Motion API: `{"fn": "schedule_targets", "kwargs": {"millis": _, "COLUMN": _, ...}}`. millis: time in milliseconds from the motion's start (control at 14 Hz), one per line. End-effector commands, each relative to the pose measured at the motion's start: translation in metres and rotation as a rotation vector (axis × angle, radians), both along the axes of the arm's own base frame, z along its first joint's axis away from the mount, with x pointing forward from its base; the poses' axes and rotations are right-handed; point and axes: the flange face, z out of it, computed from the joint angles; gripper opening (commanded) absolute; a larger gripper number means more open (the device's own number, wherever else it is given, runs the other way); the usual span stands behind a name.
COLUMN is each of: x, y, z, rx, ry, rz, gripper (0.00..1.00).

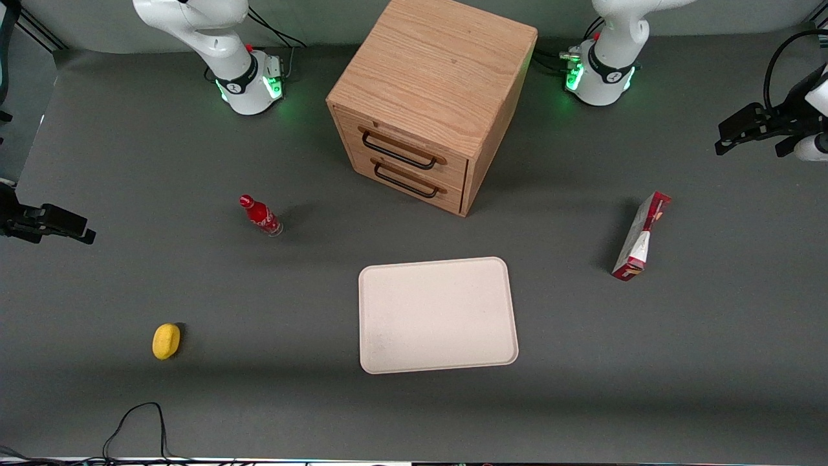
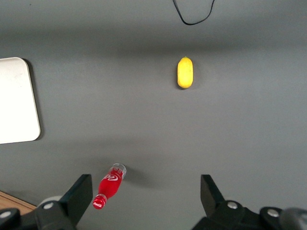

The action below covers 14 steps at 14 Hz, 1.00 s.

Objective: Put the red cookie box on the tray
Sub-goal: 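Move the left gripper over the red-and-white cookie box, fingers open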

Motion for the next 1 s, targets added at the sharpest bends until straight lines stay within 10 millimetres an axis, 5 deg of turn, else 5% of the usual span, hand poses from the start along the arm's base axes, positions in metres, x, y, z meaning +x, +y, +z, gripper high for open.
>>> {"fn": "schedule_targets", "kwargs": {"millis": 0, "x": -0.002, "y": -0.002, "z": 0.001, "rx": 0.008, "ry": 0.004, "rz": 0.011, "gripper": 1.00}}
{"fn": "schedule_targets", "kwargs": {"millis": 143, "x": 0.001, "y": -0.001, "z": -0.004, "rx": 0.009, "ry": 0.002, "rz": 0.016, "gripper": 1.00}}
{"fn": "schedule_targets", "kwargs": {"millis": 357, "x": 0.003, "y": 0.001, "z": -0.043, "rx": 0.005, "ry": 0.032, "rz": -0.008, "gripper": 1.00}}
{"fn": "schedule_targets", "kwargs": {"millis": 571, "x": 0.005, "y": -0.002, "z": -0.106, "rx": 0.015, "ry": 0.041, "rz": -0.066, "gripper": 1.00}}
{"fn": "schedule_targets", "kwargs": {"millis": 786, "x": 0.014, "y": 0.009, "z": -0.178, "rx": 0.048, "ry": -0.025, "rz": -0.383, "gripper": 1.00}}
{"fn": "schedule_targets", "kwargs": {"millis": 929, "x": 0.015, "y": 0.009, "z": -0.216, "rx": 0.046, "ry": -0.036, "rz": -0.424, "gripper": 1.00}}
